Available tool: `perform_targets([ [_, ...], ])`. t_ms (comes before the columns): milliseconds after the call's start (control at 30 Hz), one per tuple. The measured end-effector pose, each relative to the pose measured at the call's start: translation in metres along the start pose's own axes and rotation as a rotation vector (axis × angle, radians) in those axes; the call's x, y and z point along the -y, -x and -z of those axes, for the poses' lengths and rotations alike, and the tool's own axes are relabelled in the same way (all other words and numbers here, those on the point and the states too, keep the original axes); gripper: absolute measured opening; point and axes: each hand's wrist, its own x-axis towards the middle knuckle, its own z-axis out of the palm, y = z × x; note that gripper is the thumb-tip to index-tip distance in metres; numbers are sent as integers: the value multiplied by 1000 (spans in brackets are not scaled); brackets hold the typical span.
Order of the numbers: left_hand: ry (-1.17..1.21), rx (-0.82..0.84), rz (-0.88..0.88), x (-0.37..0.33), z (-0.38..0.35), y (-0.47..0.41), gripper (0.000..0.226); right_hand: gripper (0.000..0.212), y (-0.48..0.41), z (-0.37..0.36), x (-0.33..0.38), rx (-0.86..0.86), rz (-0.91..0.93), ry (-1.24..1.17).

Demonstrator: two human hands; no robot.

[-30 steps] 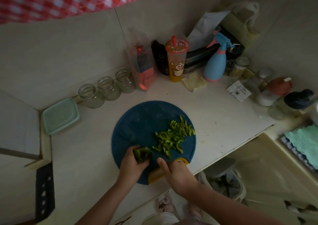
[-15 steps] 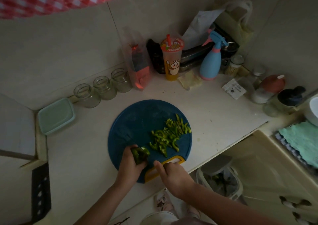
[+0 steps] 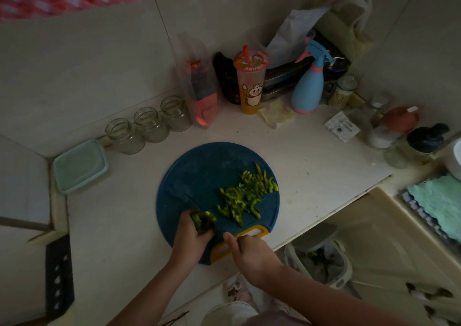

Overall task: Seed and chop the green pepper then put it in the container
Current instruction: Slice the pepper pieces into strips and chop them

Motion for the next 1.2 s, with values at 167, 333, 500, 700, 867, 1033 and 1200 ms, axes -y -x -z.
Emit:
perform_targets([
  [167,19,6,3,1,-1,0,52,57,-2,-2,2,-1,-3,32],
  [333,4,10,-7,3,-1,-2,53,57,-10,-3,0,3,-8,19],
  [500,10,19,-15,1,-2,-2,50,56,-18,-7,-2,11,4,33],
  [700,-15,12,-41,6,-2,-2,52,57,-28,-9,12,5,-18,37],
  [867,-43,29,-77,6,1,1,53,59,-37,-12,16,-46,-36,11],
  [1033,-75,-81,-111,1,1,-1,58,66,-31,0,-2,-58,-52,-78],
  [1200,-110,-57,-118,2,-3,0,64,59,-18,10,-1,-66,18,-76],
])
